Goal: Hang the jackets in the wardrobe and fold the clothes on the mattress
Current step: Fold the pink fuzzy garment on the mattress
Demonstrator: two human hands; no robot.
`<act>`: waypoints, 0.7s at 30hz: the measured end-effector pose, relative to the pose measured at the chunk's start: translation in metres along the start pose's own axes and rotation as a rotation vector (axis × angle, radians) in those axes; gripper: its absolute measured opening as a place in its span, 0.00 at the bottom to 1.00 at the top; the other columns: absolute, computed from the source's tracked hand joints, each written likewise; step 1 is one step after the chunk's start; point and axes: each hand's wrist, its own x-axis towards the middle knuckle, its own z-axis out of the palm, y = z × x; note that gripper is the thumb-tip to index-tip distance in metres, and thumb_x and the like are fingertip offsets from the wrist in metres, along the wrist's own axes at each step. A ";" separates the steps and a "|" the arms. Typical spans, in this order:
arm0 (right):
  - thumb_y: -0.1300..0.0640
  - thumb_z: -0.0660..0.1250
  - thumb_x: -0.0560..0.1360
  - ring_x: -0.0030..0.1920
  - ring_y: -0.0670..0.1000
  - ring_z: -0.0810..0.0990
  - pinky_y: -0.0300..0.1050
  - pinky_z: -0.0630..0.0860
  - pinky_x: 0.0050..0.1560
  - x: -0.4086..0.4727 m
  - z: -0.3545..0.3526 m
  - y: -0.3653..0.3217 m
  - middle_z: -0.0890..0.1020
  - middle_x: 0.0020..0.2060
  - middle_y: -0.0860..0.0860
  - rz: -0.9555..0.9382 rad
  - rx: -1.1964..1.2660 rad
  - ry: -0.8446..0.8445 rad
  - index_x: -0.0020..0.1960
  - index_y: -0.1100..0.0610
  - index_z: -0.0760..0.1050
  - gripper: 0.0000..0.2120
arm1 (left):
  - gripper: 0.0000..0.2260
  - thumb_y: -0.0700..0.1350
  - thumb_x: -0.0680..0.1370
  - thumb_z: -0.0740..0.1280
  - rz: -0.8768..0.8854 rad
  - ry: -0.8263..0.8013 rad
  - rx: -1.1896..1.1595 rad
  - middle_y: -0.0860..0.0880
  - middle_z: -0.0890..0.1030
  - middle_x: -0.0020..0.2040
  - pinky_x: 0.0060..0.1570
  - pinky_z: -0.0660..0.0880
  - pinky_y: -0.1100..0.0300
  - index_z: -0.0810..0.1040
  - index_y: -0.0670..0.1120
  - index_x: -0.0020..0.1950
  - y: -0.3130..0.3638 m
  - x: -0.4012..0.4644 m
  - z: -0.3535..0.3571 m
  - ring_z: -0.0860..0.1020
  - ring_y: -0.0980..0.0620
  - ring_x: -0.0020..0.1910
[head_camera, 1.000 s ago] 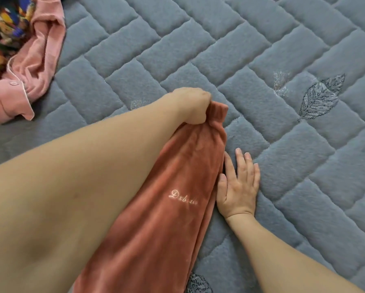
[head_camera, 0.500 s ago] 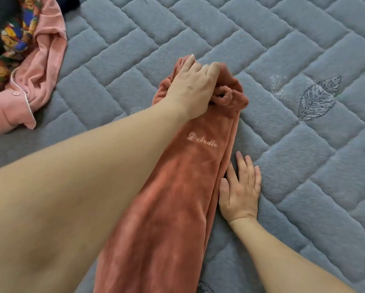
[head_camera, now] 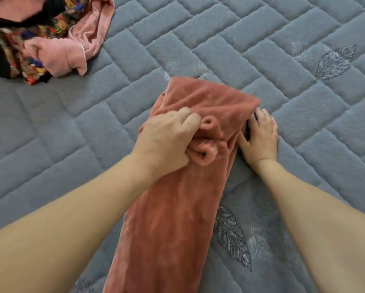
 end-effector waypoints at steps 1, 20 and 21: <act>0.33 0.49 0.71 0.77 0.58 0.57 0.59 0.48 0.76 -0.014 0.000 -0.006 0.63 0.76 0.56 0.010 0.040 -0.026 0.76 0.57 0.63 0.41 | 0.12 0.43 0.66 0.70 -0.035 -0.027 -0.024 0.45 0.77 0.43 0.34 0.72 0.48 0.77 0.43 0.48 0.004 -0.026 -0.001 0.76 0.40 0.39; 0.43 0.54 0.82 0.59 0.53 0.79 0.52 0.72 0.65 -0.257 -0.018 -0.105 0.82 0.56 0.51 0.891 1.088 -0.198 0.52 0.51 0.80 0.18 | 0.17 0.42 0.57 0.70 0.023 -0.407 -0.147 0.48 0.74 0.39 0.28 0.66 0.53 0.74 0.47 0.45 0.095 -0.304 -0.052 0.72 0.45 0.30; 0.38 0.54 0.81 0.60 0.49 0.78 0.49 0.72 0.66 -0.266 -0.018 -0.109 0.81 0.59 0.48 0.912 1.185 -0.232 0.60 0.50 0.78 0.22 | 0.19 0.43 0.57 0.71 0.036 -0.495 -0.136 0.49 0.74 0.39 0.28 0.66 0.54 0.74 0.48 0.46 0.103 -0.317 -0.054 0.73 0.45 0.30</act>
